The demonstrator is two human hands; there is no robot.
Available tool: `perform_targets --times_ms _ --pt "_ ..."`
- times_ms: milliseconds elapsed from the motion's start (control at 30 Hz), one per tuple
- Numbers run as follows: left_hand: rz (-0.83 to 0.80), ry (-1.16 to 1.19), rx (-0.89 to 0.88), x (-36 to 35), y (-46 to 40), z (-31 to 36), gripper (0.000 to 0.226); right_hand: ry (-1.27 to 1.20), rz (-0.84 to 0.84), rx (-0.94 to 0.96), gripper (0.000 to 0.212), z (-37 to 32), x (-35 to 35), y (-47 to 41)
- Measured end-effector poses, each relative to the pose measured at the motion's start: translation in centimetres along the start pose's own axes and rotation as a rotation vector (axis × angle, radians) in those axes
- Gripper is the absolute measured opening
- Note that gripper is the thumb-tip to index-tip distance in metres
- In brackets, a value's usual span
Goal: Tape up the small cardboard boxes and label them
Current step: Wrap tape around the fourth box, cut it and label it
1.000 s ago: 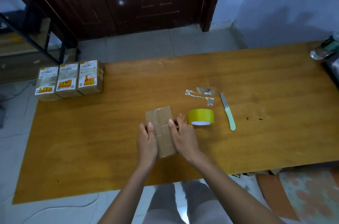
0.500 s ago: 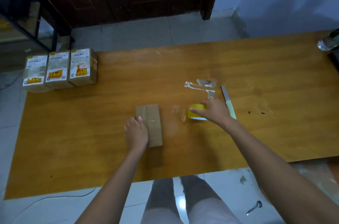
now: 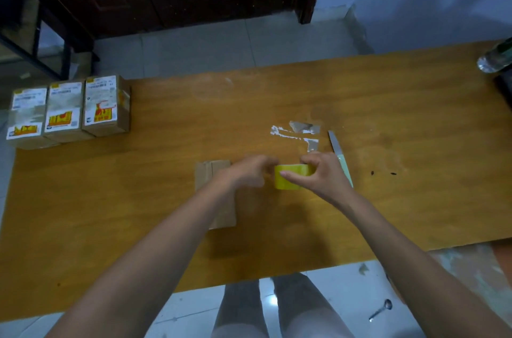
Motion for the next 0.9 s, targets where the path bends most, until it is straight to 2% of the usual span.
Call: perform_targets --times_ms 67,167,333,500,567,633,733,900 --pt "-0.012 -0.035 -0.014 0.5 -0.6 0.0 0.041 -0.063 0.039 -0.009 0.058 0.0 1.4 -0.3" --pt "-0.132 0.059 -0.077 0.9 -1.1 0.0 0.022 -0.065 -0.019 0.005 0.062 -0.3 2.1 -0.7" --pt "-0.136 0.104 -0.104 1.3 -0.3 -0.8 0.019 -0.095 -0.046 0.053 0.058 -2.4 2.3 -0.3" --pt "-0.157 0.213 -0.174 3.5 1.2 0.8 0.018 -0.1 -0.037 0.111 0.055 -5.1 6.5 -1.3" --pt "-0.219 0.194 -0.132 4.0 2.5 0.6 0.021 -0.164 -0.042 0.06 0.047 -5.2 8.1 -1.1" --pt "-0.338 0.202 -0.11 4.0 4.6 0.7 0.013 -0.233 -0.071 0.016 0.038 -5.4 8.8 -0.8" --pt "-0.413 0.217 -0.111 3.9 7.4 0.9 0.001 -0.311 -0.106 0.005 0.04 -6.1 9.1 -0.2" --pt "-0.351 0.54 -0.078 3.6 11.3 -1.4 0.014 -0.349 -0.119 -0.042 0.049 -6.7 8.7 0.7"
Point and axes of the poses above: each hand's wrist, its own y-axis away from the middle knuckle, its own x-axis out of the back of the hand, z = x × y, the point moved 9 cm from there along -y, towards the middle knuckle, and after that the axes turned 4 degrees about x, right-handed, at the moved point
